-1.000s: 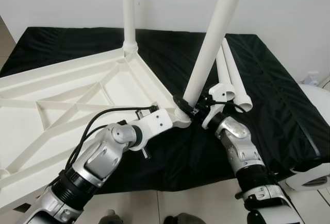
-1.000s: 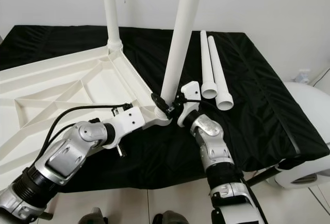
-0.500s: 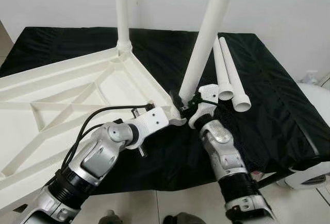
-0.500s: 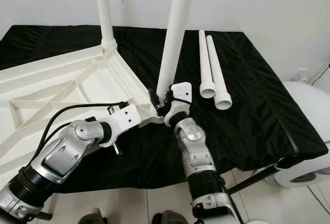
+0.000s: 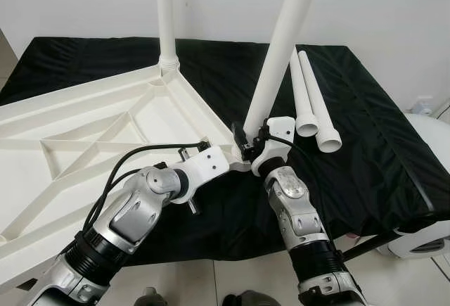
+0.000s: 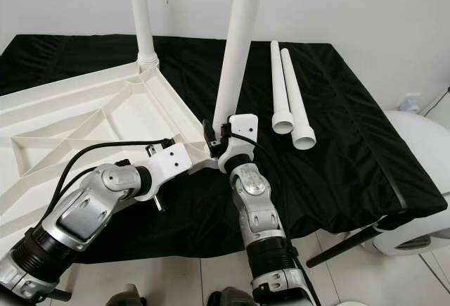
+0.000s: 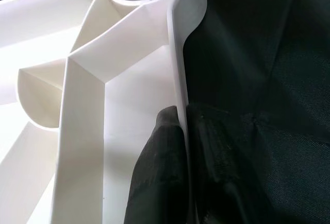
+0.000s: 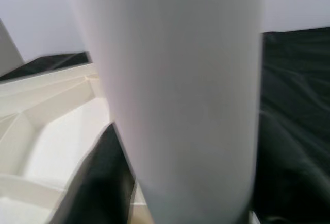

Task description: Building children table

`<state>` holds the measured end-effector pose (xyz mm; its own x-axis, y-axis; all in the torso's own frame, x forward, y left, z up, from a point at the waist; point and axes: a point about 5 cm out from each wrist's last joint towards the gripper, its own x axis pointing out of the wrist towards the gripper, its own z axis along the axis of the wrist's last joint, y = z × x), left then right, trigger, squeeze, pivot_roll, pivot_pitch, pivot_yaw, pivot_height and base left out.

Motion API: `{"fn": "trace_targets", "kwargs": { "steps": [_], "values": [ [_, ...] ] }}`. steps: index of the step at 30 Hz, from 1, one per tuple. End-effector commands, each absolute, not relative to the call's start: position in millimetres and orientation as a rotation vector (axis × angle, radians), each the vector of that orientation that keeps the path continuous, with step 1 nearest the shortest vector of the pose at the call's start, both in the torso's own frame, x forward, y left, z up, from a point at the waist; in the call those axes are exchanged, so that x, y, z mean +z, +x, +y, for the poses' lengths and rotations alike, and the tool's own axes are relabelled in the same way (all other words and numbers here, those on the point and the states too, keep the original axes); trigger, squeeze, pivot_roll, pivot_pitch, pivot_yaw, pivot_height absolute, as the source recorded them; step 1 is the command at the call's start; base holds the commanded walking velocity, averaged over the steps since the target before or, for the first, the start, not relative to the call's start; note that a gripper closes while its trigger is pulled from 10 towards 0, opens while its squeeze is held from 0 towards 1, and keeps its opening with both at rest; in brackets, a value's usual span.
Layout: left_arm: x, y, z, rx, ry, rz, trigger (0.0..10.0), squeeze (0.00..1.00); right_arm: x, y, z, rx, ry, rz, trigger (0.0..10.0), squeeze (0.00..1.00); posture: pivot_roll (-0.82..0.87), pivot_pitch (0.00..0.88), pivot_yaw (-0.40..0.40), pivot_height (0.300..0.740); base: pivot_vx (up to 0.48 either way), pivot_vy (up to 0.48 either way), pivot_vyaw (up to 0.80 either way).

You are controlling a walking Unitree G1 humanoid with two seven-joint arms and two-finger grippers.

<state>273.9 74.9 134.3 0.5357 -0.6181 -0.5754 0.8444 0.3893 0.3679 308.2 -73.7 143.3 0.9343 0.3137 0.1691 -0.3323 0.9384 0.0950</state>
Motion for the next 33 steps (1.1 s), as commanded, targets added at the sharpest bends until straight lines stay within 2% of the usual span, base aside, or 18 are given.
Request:
{"fn": "trace_targets", "kwargs": {
  "steps": [1, 14, 15, 16, 33],
  "values": [
    [134.0, 269.9, 67.3, -0.969, 0.719, 0.348, 10.0, 0.0, 151.4, 303.5, -58.8, 0.393, 0.155, -0.177, 10.0, 1.0, 0.05, 0.0, -0.076, 0.74, 0.0, 0.0, 0.0],
    [132.9, 268.9, 66.1, -0.974, 0.721, 0.349, 10.0, 0.0, 151.2, 303.4, -74.8, 0.397, 0.127, -0.181, 10.0, 1.0, 0.05, 0.0, -0.081, 0.74, 0.0, 0.0, 0.0],
    [132.6, 268.8, 65.9, -0.975, 0.721, 0.349, 10.0, 0.0, 149.8, 303.9, -79.5, 0.414, 0.106, -0.174, 10.0, 0.81, 0.05, 0.0, -0.084, 0.74, 0.0, 0.0, 0.0],
    [132.4, 268.8, 65.7, -0.975, 0.721, 0.348, 10.0, 0.0, 148.9, 303.9, -83.5, 0.448, 0.087, -0.17, 10.0, 0.0, 0.05, 0.0, -0.085, 0.74, 0.0, 0.0, 0.0],
    [132.3, 268.6, 63.7, -0.986, 0.725, 0.341, 10.0, 0.0, 139.2, 310.3, -128.5, 0.786, -0.05, -0.099, 10.0, 0.0, 0.04, 0.0, -0.081, 0.74, 0.0, 0.0, 0.0]
  ]
}}
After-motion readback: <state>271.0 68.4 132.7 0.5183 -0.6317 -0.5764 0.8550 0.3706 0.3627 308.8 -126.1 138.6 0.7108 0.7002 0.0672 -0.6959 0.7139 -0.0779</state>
